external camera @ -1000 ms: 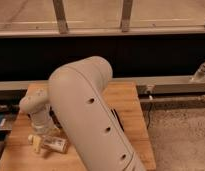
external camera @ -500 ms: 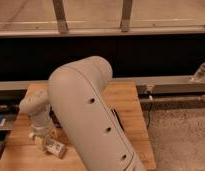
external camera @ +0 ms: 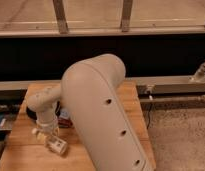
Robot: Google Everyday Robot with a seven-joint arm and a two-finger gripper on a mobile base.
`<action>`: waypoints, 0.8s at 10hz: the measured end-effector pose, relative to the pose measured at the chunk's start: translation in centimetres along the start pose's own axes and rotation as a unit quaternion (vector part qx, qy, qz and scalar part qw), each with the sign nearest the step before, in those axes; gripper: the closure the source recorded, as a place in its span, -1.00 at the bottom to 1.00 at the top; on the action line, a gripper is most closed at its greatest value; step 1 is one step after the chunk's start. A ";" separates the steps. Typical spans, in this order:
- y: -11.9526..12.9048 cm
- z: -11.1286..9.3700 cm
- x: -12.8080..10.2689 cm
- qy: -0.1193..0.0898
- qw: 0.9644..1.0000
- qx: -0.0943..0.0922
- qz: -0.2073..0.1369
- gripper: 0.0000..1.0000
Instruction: Place the bottle in the ceramic bowl
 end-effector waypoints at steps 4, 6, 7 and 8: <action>-1.5 -6.1 0.8 -0.057 0.998 0.034 0.005 1.00; -2.8 -8.2 0.9 -0.080 0.996 0.046 0.003 1.00; -3.7 -9.3 0.6 -0.094 0.994 0.051 0.000 1.00; -4.8 -10.4 0.4 -0.109 0.993 0.054 -0.002 1.00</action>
